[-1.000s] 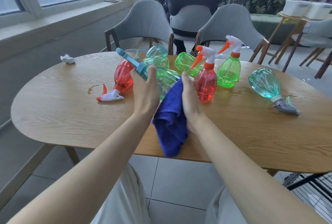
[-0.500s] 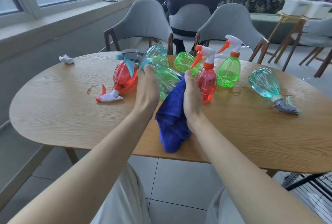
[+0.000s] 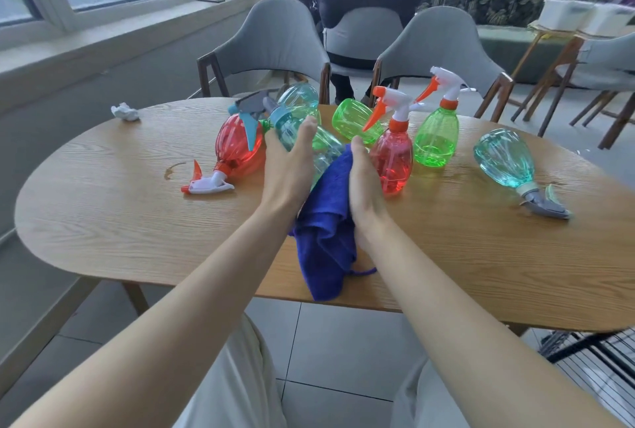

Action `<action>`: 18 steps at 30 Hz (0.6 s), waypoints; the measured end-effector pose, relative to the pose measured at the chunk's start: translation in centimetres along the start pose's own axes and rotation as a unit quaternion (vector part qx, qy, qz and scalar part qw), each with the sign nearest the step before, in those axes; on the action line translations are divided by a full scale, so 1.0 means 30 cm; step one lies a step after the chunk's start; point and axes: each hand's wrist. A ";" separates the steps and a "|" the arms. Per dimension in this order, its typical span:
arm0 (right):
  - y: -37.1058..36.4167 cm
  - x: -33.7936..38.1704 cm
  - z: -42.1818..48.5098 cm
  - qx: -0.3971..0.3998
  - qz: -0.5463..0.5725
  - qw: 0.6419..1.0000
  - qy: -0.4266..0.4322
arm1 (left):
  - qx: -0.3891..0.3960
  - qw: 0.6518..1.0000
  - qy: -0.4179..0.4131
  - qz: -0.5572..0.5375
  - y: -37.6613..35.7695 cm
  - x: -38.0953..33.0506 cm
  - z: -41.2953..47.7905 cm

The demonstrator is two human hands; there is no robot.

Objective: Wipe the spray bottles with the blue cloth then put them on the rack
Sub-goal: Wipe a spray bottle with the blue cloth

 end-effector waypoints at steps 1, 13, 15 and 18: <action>0.003 -0.010 -0.005 -0.010 -0.075 0.995 0.064 | -0.009 1.000 0.027 -0.013 0.000 -0.008 0.004; 0.023 -0.030 0.043 0.088 0.140 0.983 -0.078 | 0.005 0.999 -0.032 -0.044 0.024 -0.020 -0.019; 0.009 -0.008 0.020 0.035 0.003 0.999 0.035 | -0.008 0.999 -0.015 -0.042 0.020 -0.027 -0.016; -0.002 -0.017 0.017 0.012 -0.091 0.991 0.102 | -0.018 0.997 0.013 -0.072 0.015 -0.025 -0.024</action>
Point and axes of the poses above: each hand's wrist, its own z-axis towards the middle knuckle, its own y-axis out of the back of the hand, x = y × z, and after that the axes turned 2 degrees about -y, right-handed
